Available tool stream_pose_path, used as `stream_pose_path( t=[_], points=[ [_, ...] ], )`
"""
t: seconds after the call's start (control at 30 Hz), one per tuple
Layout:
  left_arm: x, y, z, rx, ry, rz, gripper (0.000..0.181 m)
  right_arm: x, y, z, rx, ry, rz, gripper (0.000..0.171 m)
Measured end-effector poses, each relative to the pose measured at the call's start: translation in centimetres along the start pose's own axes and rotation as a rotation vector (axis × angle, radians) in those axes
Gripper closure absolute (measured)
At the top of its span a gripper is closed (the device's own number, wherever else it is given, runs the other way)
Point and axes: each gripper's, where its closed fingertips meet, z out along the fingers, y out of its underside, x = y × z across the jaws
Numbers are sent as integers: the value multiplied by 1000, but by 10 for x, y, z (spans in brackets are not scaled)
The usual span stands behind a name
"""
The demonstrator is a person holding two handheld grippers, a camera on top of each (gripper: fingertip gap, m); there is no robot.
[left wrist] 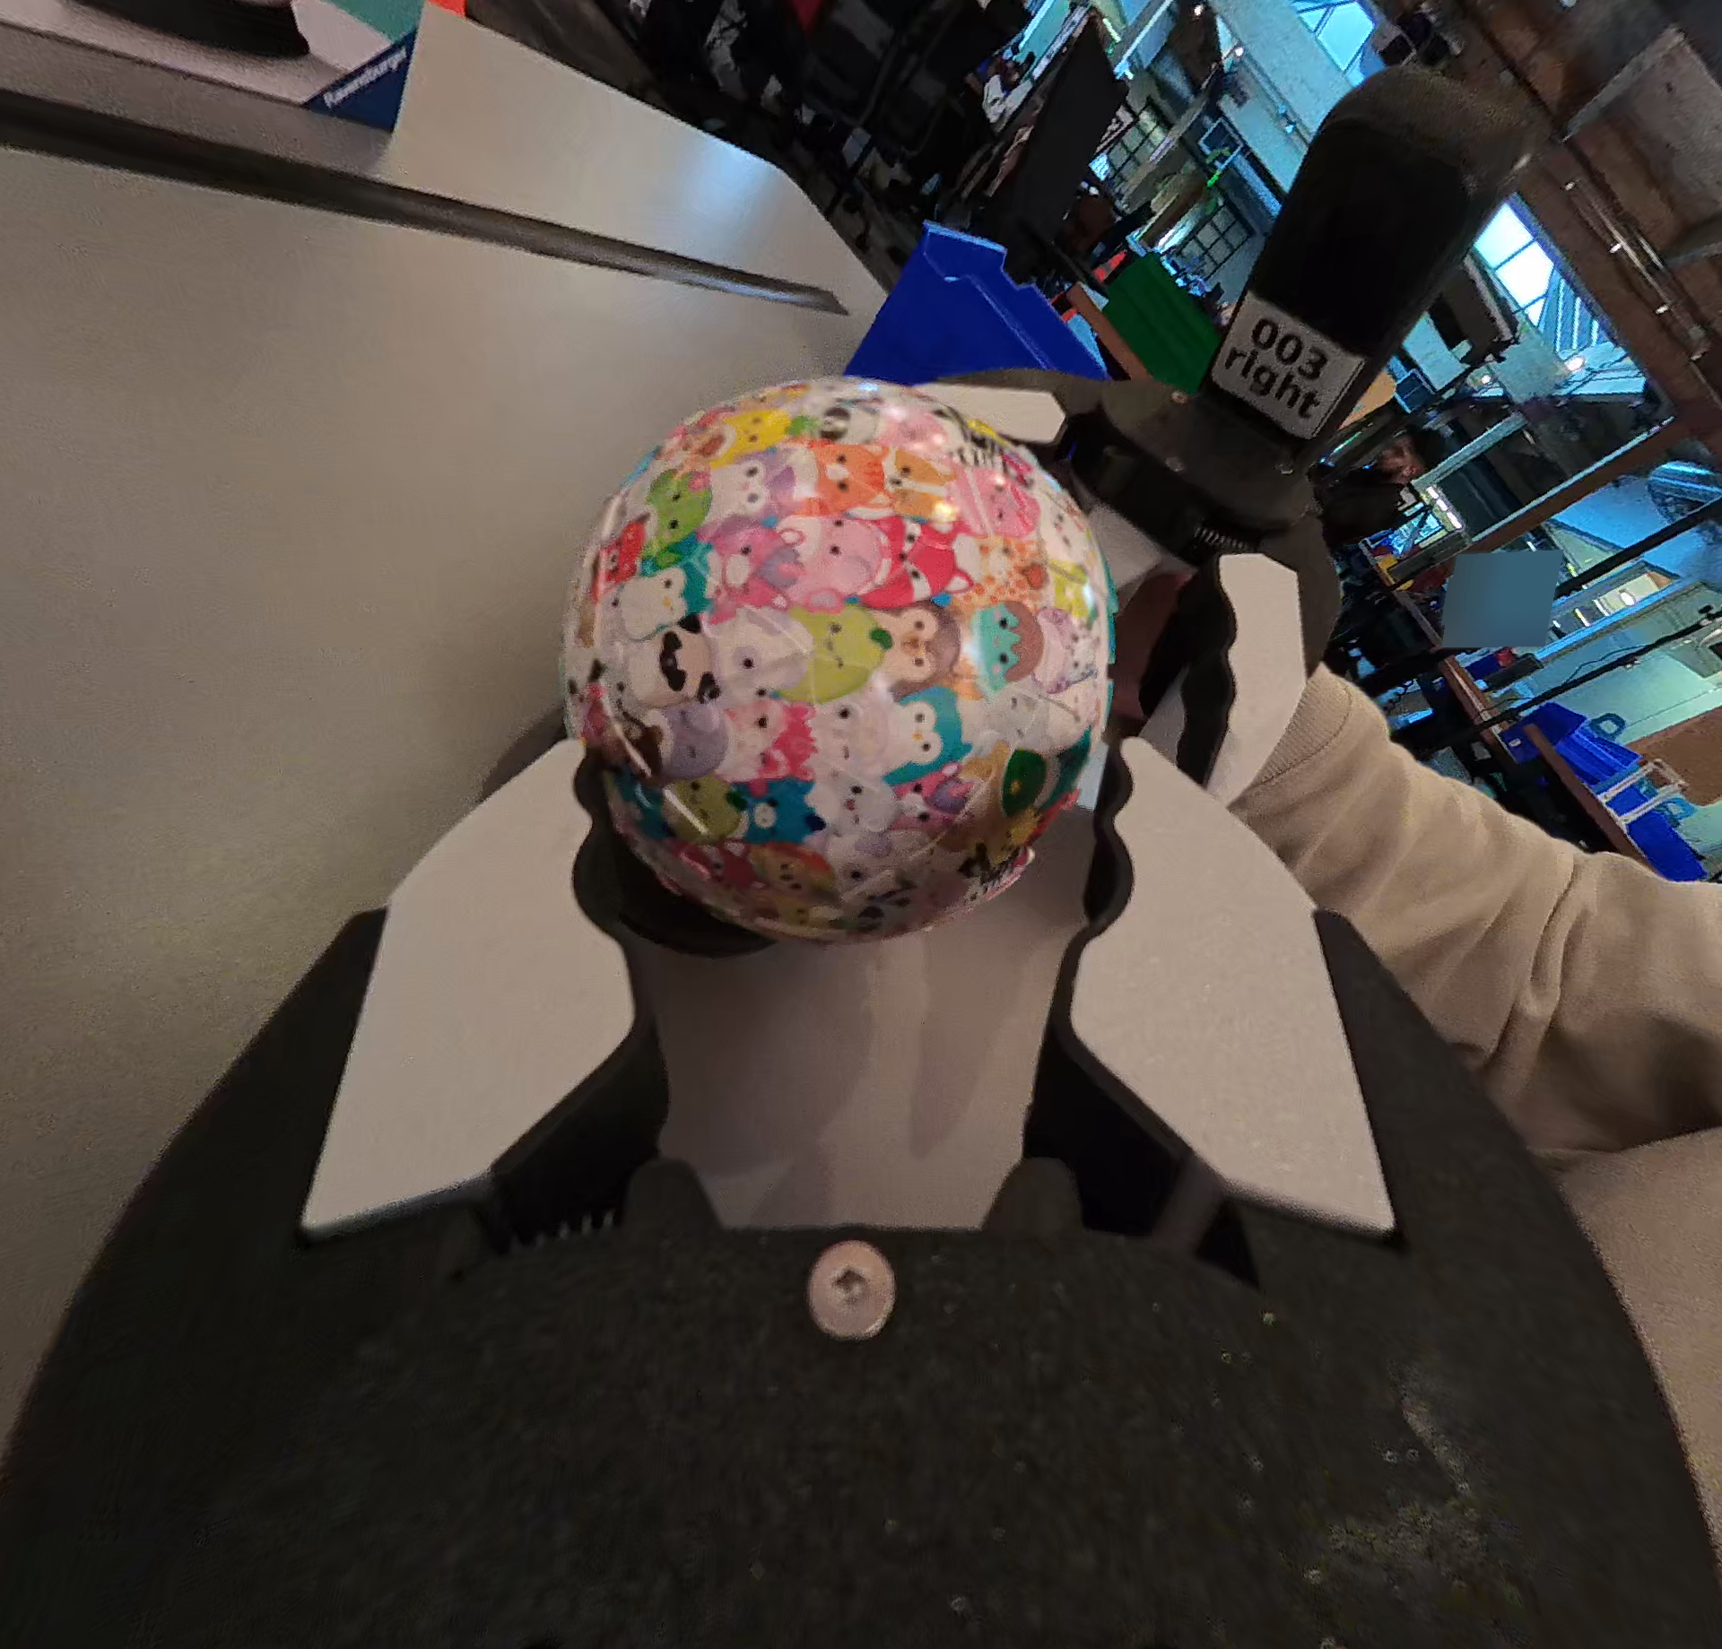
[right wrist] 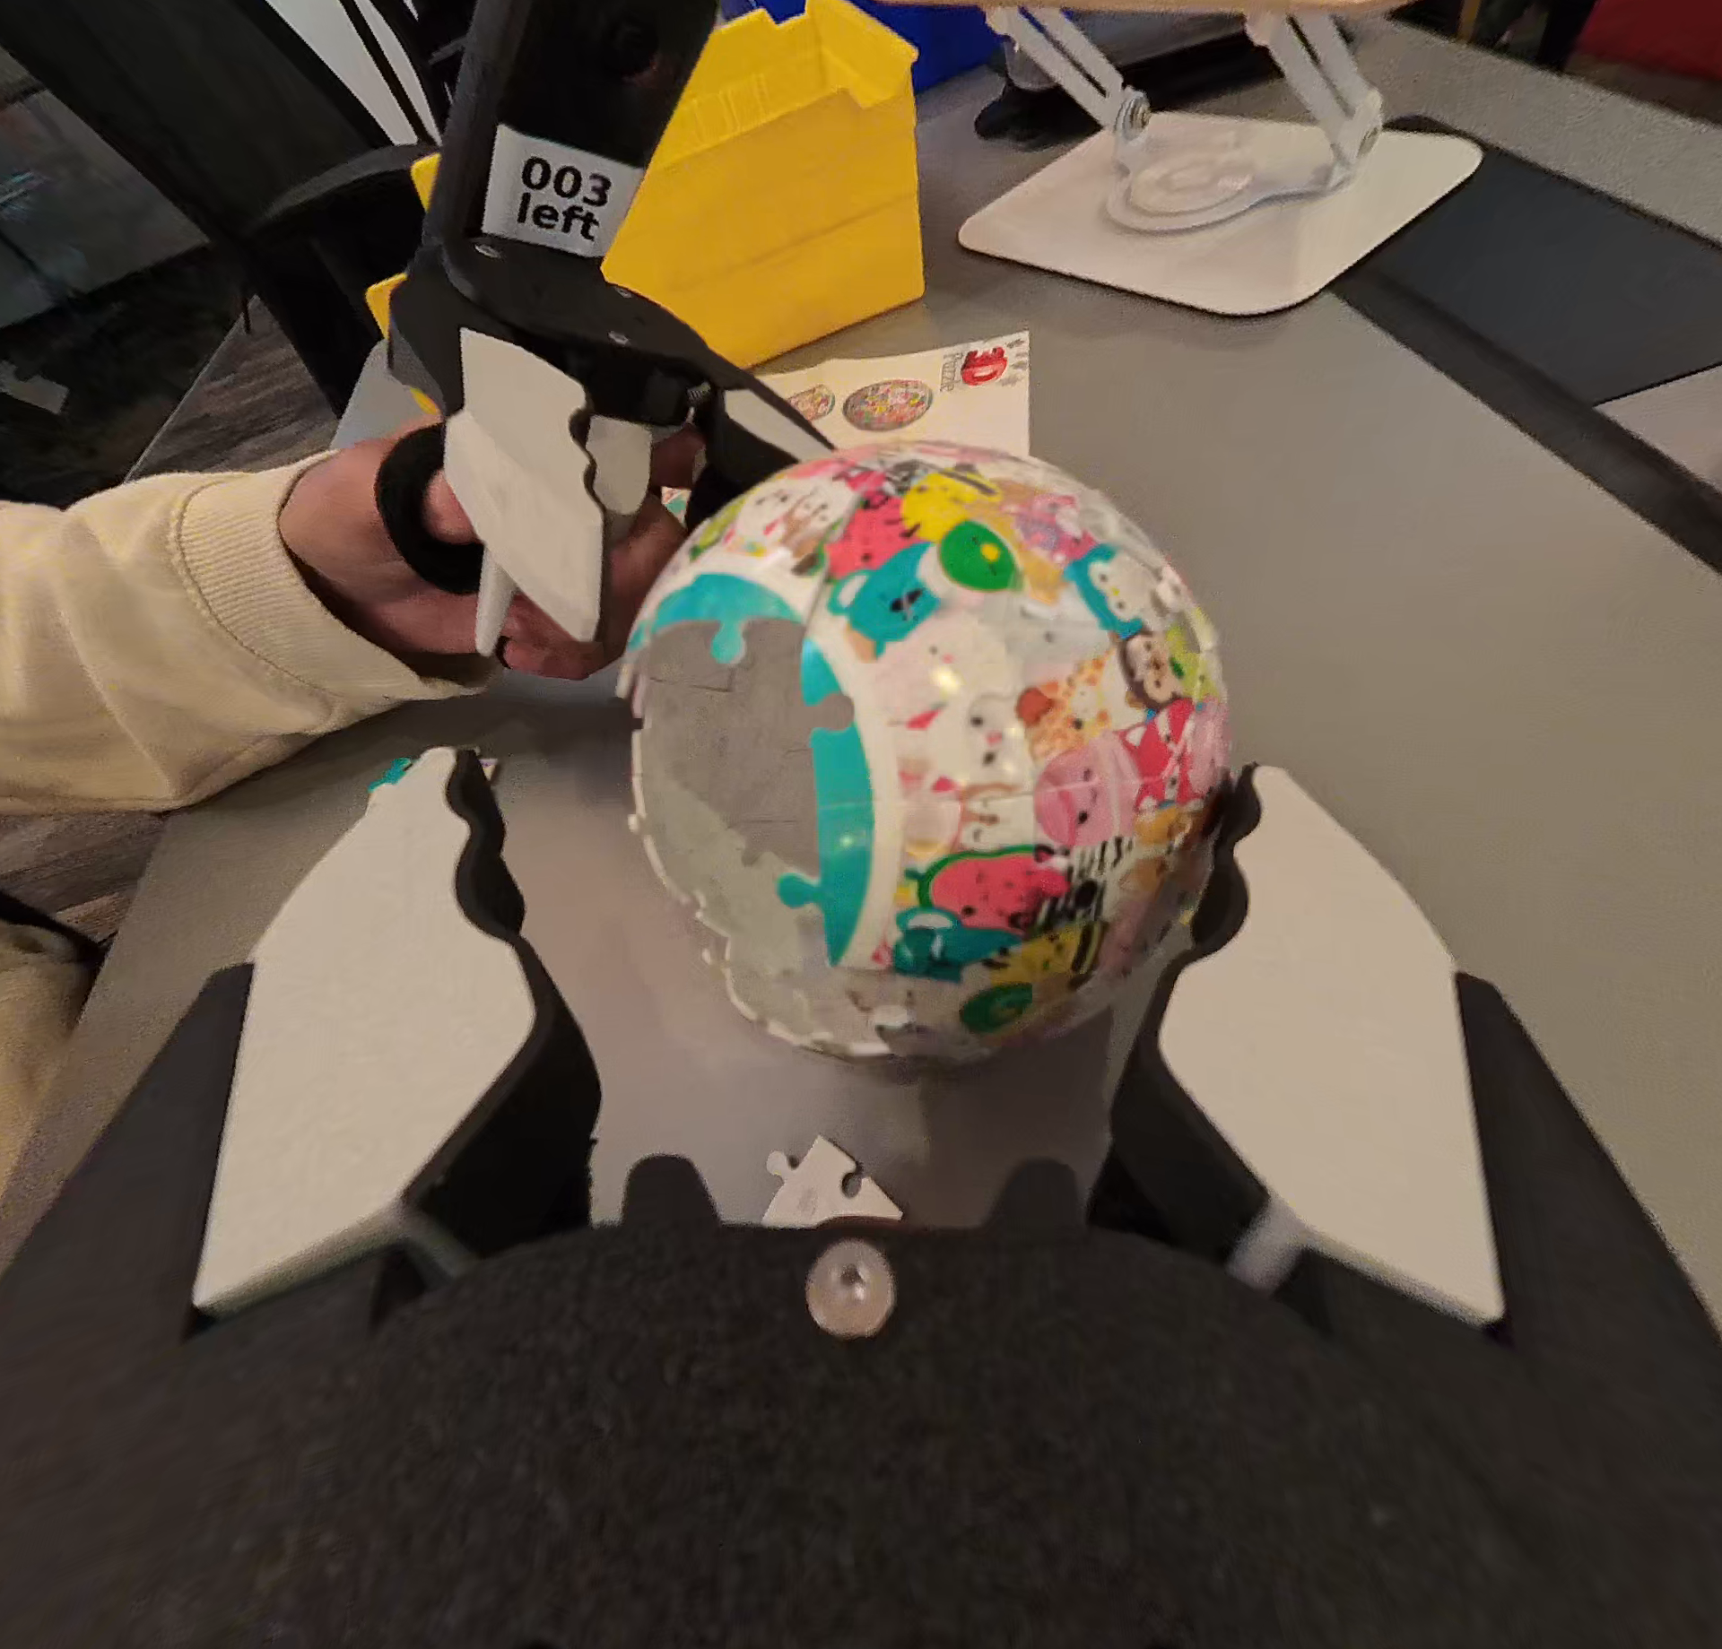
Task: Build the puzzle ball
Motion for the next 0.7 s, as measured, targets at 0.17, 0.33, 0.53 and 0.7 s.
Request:
stream_pose_path(
  t=[0.17, 0.33, 0.53, 0.7],
  points=[
    [2, 1, -1, 25, 11, 13, 83, 0, 2, -3, 72, 0, 21, 38],
    [5, 0, -6, 21, 22, 12, 81, 4, 1, -15, 81, 46, -10, 43],
    [14, 7, -16, -2, 22, 24, 84, -29, 20, -52, -68, 175, -345, 52],
    [8, 10, -7, -37, 19, -14, 80, -16, 51, -40, -250, 337, -443, 54]
  ],
)
